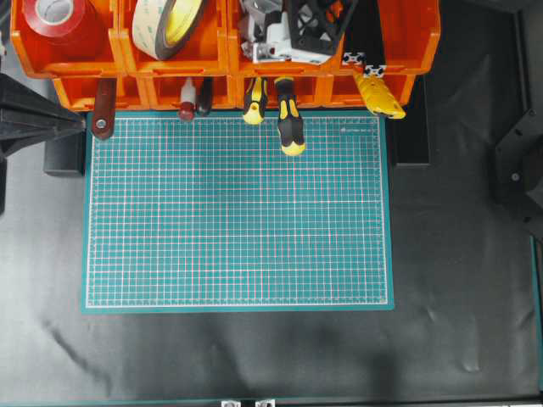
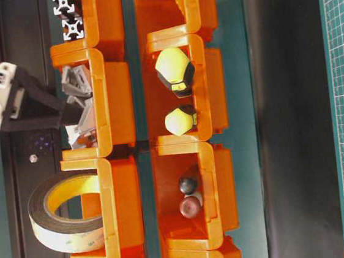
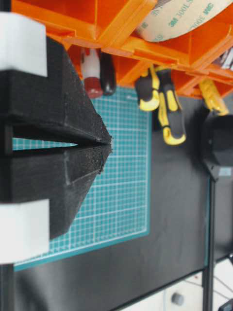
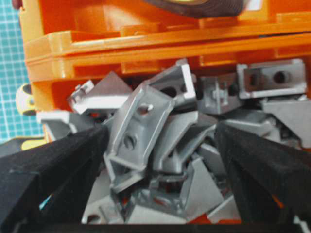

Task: Pick corner brachets from container rack with right arm.
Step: 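Lower the open right gripper into the bracket bin and close it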

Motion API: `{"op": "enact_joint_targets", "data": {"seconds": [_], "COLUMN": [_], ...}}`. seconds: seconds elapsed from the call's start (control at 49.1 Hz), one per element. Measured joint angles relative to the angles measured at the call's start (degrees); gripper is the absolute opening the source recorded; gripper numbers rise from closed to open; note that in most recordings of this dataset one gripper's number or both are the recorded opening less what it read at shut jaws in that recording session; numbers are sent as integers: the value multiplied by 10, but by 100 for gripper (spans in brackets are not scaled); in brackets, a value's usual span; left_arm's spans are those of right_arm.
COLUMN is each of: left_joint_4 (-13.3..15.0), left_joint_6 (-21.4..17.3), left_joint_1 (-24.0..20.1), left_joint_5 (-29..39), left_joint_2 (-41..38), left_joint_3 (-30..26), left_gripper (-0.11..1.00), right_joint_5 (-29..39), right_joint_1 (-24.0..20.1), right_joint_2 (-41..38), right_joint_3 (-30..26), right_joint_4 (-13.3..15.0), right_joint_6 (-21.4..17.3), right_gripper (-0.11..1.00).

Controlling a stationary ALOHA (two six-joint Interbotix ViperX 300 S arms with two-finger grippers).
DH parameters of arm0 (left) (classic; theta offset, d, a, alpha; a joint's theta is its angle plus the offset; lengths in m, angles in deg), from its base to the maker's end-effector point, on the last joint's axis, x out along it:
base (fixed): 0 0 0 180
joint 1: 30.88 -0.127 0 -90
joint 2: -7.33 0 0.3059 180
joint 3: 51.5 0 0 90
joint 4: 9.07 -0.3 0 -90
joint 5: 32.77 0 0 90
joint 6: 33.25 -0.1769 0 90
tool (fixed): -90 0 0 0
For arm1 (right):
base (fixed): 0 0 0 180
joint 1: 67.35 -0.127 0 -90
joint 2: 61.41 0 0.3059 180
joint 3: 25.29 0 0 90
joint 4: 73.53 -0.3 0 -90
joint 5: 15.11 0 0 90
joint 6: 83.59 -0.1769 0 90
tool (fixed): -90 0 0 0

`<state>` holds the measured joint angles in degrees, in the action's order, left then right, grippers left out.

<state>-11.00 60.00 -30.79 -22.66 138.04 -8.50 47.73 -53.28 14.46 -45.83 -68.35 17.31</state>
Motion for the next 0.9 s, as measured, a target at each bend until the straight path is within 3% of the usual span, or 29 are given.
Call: {"op": "enact_joint_targets", "data": {"seconds": [0.367, 0.428, 0.57, 0.896], "left_joint_4": [0, 0, 0, 0], "left_joint_6": [1, 1, 1, 1], "left_joint_1": [-1, -1, 0, -2], "left_joint_5": [0, 0, -1, 0], "left_joint_2": [0, 0, 0, 3], "left_joint_3": [-1, -1, -1, -1], "left_gripper": [0, 0, 0, 0], "right_joint_5": [-2, -3, -4, -16], "right_joint_1": [0, 0, -3, -8], "right_joint_2": [0, 0, 1, 3], "right_joint_3": [3, 3, 2, 3], "right_joint_4": [-2, -3, -3, 0], "right_joint_6": [-7, -13, -31, -41], "right_gripper": [81, 75, 48, 48]}}
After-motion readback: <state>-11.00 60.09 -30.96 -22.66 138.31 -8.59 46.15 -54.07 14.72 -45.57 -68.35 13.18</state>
